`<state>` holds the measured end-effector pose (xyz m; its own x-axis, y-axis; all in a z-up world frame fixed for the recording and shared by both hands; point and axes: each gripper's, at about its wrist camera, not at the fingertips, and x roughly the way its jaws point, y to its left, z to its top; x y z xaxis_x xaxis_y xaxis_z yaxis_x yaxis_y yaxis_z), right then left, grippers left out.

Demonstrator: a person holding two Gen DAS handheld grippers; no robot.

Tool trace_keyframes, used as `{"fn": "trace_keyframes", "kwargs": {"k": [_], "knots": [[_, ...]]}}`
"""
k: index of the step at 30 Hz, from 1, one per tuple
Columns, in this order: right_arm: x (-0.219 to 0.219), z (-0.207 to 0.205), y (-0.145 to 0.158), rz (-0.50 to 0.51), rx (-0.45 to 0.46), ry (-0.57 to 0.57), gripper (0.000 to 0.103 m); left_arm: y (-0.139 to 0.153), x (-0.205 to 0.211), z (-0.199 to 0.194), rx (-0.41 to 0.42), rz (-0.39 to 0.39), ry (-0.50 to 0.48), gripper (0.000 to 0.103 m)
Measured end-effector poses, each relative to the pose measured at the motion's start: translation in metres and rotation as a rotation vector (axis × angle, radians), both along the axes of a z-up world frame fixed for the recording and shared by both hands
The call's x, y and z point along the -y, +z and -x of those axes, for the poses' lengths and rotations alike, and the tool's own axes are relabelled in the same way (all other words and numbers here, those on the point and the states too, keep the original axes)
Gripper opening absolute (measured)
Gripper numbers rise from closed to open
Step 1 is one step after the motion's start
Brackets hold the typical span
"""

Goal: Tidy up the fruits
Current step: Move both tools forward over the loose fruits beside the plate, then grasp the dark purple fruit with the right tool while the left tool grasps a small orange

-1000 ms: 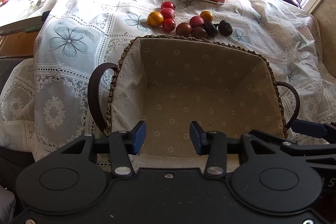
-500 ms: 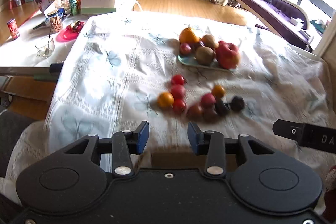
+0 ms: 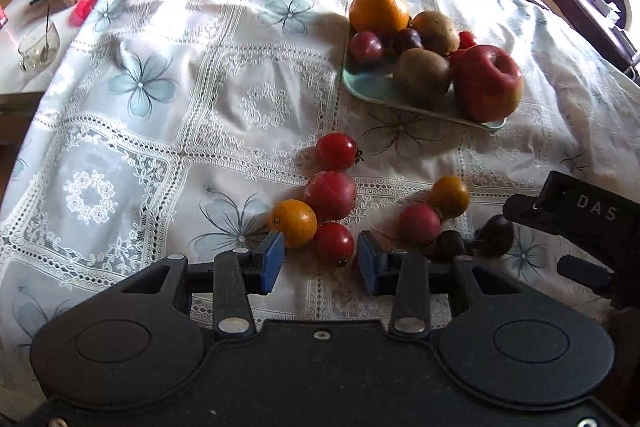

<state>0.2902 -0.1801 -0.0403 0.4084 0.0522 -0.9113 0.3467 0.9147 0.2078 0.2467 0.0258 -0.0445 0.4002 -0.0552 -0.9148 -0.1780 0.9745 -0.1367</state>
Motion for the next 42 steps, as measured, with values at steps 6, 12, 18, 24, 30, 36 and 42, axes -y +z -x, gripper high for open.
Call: {"fn": "trace_keyframes", "kwargs": {"k": [6, 12, 18, 24, 30, 36, 42], "knots": [[0.012, -0.004, -0.019, -0.021, -0.015, -0.034, 0.093, -0.024, -0.004, -0.005, 0.023, -0.007, 0.011, 0.048], [0.009, 0.0, -0.023, -0.026, 0.052, 0.002, 0.093, -0.03, -0.002, 0.004, 0.106, -0.026, -0.011, 0.048], [0.0, -0.001, -0.026, -0.009, 0.07, 0.053, 0.093, -0.033, -0.006, 0.007, 0.136, 0.008, -0.033, 0.048], [0.014, -0.003, -0.037, -0.072, 0.015, 0.006, 0.093, -0.039, -0.017, 0.004, 0.099, 0.058, 0.015, 0.048], [0.038, 0.0, -0.047, -0.2, -0.011, -0.053, 0.092, -0.047, -0.018, -0.001, 0.042, 0.06, 0.027, 0.051], [0.04, 0.002, -0.043, -0.198, 0.008, -0.054, 0.089, -0.049, -0.023, -0.002, 0.049, 0.088, 0.045, 0.044], [0.031, -0.002, -0.043, -0.148, 0.005, -0.023, 0.072, -0.049, -0.022, -0.002, 0.055, 0.068, 0.041, 0.039]]}}
